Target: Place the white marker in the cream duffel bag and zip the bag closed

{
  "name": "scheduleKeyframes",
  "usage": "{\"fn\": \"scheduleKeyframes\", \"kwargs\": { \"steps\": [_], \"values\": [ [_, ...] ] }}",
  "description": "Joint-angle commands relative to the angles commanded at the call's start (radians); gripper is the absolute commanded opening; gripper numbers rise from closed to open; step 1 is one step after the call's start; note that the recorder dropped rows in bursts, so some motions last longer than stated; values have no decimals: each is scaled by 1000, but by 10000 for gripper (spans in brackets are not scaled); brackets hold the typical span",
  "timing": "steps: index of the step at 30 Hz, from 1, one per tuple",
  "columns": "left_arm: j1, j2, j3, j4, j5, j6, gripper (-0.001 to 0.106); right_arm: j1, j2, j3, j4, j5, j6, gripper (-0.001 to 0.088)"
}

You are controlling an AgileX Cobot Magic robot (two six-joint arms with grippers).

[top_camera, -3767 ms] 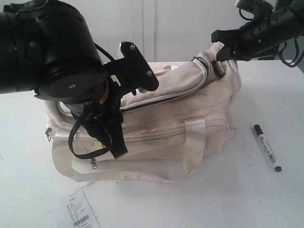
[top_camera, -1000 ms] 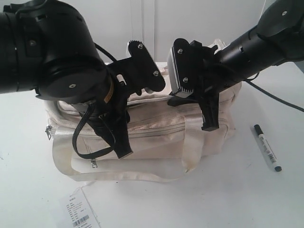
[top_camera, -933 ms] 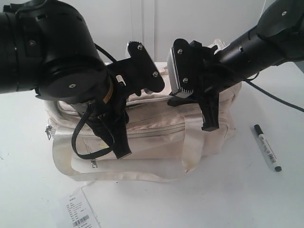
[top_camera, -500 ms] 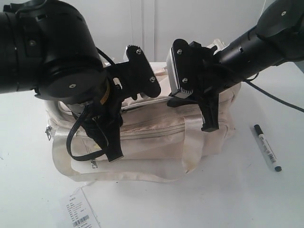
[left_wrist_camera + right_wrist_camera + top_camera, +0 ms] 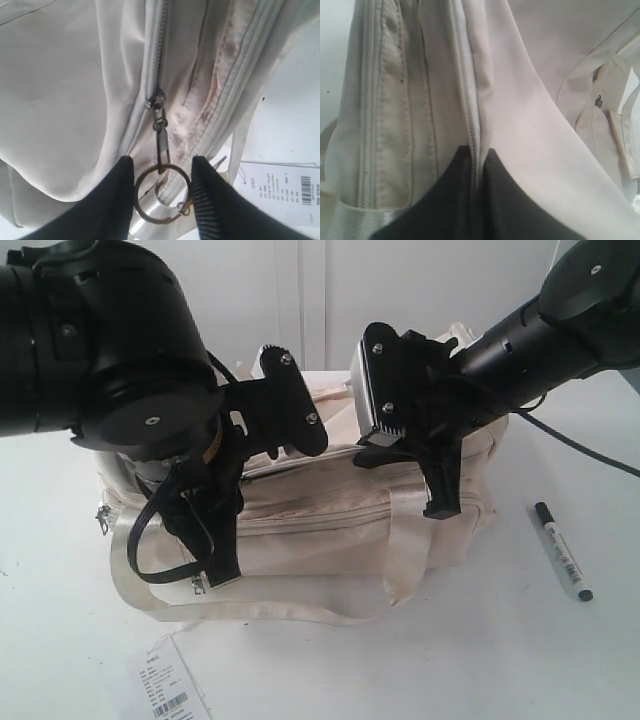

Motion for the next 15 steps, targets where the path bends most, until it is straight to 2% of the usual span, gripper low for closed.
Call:
{"fn": "scheduleKeyframes", "kwargs": {
  "steps": [15],
  "values": [
    [39, -36, 0, -24, 14, 34, 0, 0, 0, 0, 0, -4, 0, 0]
  ]
}}
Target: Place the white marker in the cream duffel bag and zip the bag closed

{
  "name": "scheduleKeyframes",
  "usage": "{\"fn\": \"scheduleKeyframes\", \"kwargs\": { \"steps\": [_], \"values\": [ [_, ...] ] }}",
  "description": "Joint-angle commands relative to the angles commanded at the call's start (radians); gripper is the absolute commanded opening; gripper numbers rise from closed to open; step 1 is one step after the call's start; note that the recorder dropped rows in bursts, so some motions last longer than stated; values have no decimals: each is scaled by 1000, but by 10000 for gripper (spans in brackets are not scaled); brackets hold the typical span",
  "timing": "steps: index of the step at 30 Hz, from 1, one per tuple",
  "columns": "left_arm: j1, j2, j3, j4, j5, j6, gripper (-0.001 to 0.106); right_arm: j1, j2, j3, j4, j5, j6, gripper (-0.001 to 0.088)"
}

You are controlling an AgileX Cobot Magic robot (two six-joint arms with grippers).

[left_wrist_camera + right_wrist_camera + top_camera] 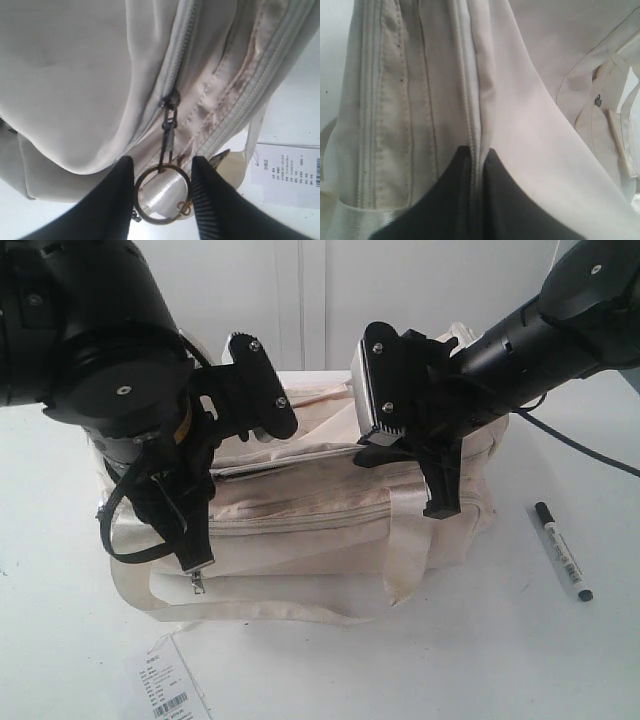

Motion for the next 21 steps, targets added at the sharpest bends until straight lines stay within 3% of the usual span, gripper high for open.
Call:
{"fn": "scheduleKeyframes", "kwargs": {
  "steps": [21],
  "values": [
    [0, -25, 2, -4, 27, 19, 0, 0, 0, 0, 0, 6, 12, 0]
  ]
}}
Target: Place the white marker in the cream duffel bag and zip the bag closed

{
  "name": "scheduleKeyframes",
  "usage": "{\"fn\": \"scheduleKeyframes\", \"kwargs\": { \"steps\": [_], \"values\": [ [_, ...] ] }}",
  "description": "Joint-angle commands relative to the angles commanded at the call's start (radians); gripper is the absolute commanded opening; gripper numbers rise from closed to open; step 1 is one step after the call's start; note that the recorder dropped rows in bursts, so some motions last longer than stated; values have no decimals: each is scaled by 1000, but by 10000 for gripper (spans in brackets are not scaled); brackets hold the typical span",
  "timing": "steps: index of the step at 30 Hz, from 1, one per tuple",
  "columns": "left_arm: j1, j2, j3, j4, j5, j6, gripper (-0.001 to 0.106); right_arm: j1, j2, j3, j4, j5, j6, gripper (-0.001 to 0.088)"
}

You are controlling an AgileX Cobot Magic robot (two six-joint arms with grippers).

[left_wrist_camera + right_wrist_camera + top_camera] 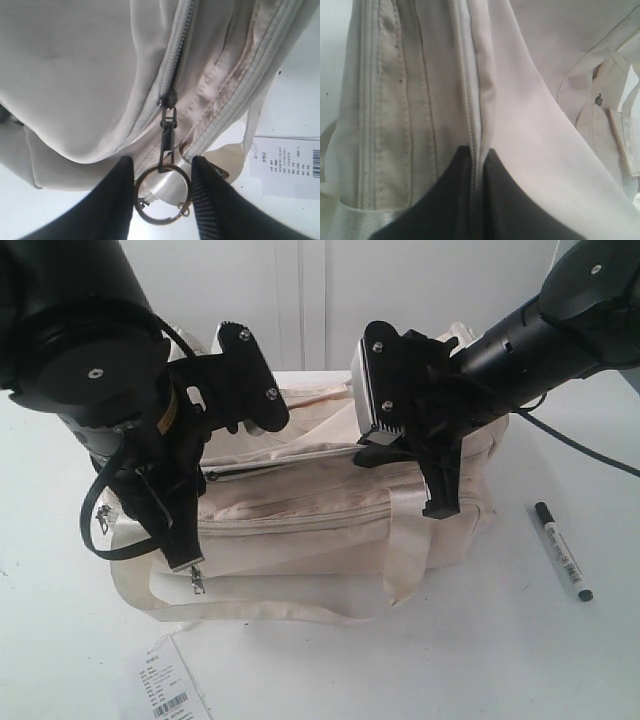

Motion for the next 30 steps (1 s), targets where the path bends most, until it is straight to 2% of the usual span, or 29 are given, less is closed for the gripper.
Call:
{"fn": "scheduleKeyframes", "kwargs": {
  "steps": [8, 18, 30],
  "values": [
    [4, -31, 0, 26, 5, 0, 0, 0, 0, 0, 0, 0, 2, 0],
    [79, -44, 0, -17, 3, 24, 0, 0, 0, 0, 0, -2, 2, 0],
    [82, -54, 0, -19, 0, 29, 0, 0, 0, 0, 0, -2, 2, 0]
  ]
}}
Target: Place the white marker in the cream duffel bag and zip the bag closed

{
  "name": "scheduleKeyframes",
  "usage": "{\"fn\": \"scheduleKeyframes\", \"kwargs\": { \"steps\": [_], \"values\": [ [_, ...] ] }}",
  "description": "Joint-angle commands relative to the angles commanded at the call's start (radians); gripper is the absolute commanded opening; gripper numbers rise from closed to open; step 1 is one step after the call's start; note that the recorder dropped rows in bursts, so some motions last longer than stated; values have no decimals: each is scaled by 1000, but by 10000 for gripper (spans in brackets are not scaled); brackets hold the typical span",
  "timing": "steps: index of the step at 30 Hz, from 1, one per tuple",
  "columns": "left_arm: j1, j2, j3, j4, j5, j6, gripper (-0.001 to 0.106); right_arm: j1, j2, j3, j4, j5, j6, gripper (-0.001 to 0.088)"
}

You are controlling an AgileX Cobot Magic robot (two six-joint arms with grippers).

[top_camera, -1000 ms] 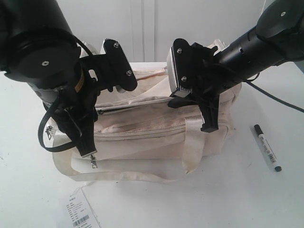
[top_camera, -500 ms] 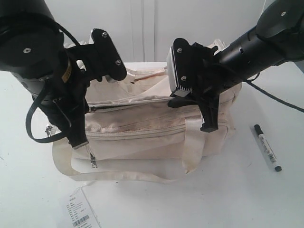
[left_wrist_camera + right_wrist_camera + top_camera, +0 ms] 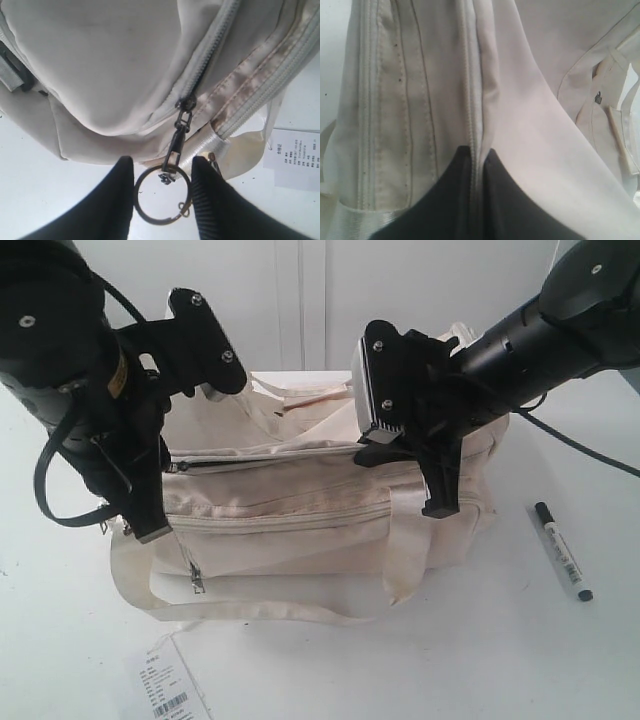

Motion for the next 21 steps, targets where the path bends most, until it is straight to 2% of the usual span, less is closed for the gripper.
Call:
{"fn": "scheduleKeyframes", "kwargs": {
  "steps": [4, 11, 21],
  "values": [
    [9, 0, 0, -4, 2, 2, 0, 0, -4, 0, 0, 0, 2, 0],
    [66, 0, 0, -37, 2, 21, 0, 0, -10, 0, 0, 0, 4, 0],
    [68, 0, 0, -28, -2, 46, 0, 0, -10, 0, 0, 0, 4, 0]
  ]
}}
